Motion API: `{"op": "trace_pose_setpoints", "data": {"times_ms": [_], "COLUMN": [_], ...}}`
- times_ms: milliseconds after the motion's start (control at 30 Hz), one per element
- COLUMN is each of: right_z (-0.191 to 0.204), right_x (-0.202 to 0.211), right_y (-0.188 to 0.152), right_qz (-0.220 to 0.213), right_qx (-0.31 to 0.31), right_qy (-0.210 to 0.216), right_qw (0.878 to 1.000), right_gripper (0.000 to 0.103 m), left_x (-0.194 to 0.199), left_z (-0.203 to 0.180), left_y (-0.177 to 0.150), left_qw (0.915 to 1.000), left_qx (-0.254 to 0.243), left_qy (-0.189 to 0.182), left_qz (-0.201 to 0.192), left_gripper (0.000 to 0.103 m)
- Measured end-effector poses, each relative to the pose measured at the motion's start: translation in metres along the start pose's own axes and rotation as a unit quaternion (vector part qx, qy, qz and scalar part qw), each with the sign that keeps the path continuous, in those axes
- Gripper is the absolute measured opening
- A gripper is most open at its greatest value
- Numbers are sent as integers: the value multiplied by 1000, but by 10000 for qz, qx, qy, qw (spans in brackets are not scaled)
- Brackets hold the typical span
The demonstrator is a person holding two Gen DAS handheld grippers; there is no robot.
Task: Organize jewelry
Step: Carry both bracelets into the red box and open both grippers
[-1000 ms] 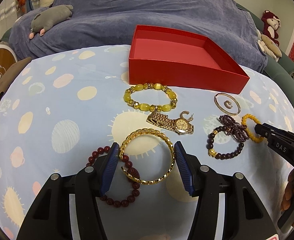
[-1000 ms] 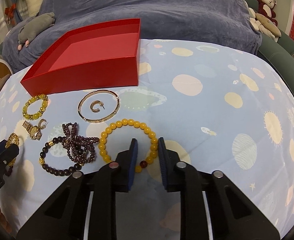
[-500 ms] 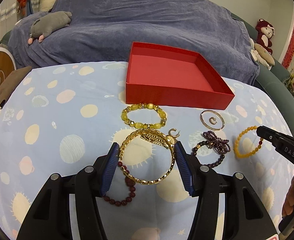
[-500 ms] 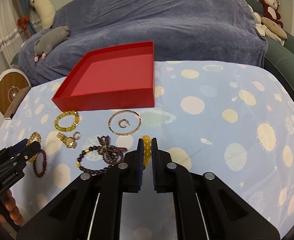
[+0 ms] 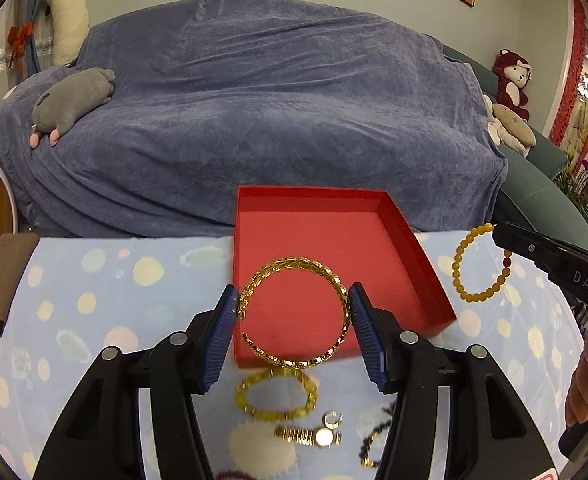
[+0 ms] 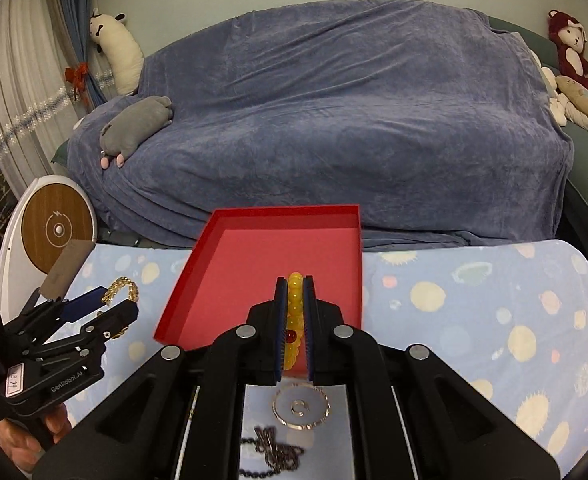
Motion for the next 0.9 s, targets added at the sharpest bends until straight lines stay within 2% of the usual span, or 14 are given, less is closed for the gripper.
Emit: {"op": "trace_pose_setpoints", "data": {"times_ms": [100, 233, 367, 500, 567, 600, 633, 667, 700, 900], "right_z": [-1, -6, -12, -25, -29, -31, -32, -34, -35, -38], "right_x": [-38, -90, -131, -155, -160, -160, -159, -155, -151, -104], "right_y": [11, 7, -7, -24, -28, -28, -29, -27, -28, -28], "right_qz": [33, 248, 480, 651, 697, 683, 654, 592, 522, 372], "right_qx": [-71, -222, -228, -201, -143, -127, -116, -112, -91, 71], "right_qy": [73, 111, 31, -170, -260, -317, -348, -375, -395, -340], "right_qw": [9999, 9994, 9986, 9975, 9971, 9971, 9972, 9975, 9978, 9987], "right_gripper": [7, 7, 7, 8, 10, 15, 27, 34, 40, 43], "left_x": [-37, -85, -126, -152, -159, -162, -164, -164, -164, -136], "left_z": [-3, -8, -8, -5, -3, -2, -1, 2, 4, 16], "left_y": [17, 24, 18, 6, 0, -1, -3, -3, -2, 0], "left_qw": [10000, 9999, 9993, 9982, 9977, 9976, 9973, 9971, 9971, 9978], "left_qx": [-30, -71, -9, 7, -5, 59, 140, 214, 293, 421], "left_qy": [-25, -74, -132, -133, -111, -84, -61, 15, 78, 130], "left_qz": [-7, 94, 336, 577, 664, 685, 723, 732, 695, 487], "left_gripper": [53, 53, 53, 53, 54, 55, 61, 67, 68, 68]}}
Point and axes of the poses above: each gripper's, at about its wrist camera, not at the fingertips, and x roughly against the way its jaws point, z to its left, y to its top, the point moved 10 cm from there along -x, roughly the way its jaws point, and after that the axes turned 15 degrees about -z, right-handed, at the moved point
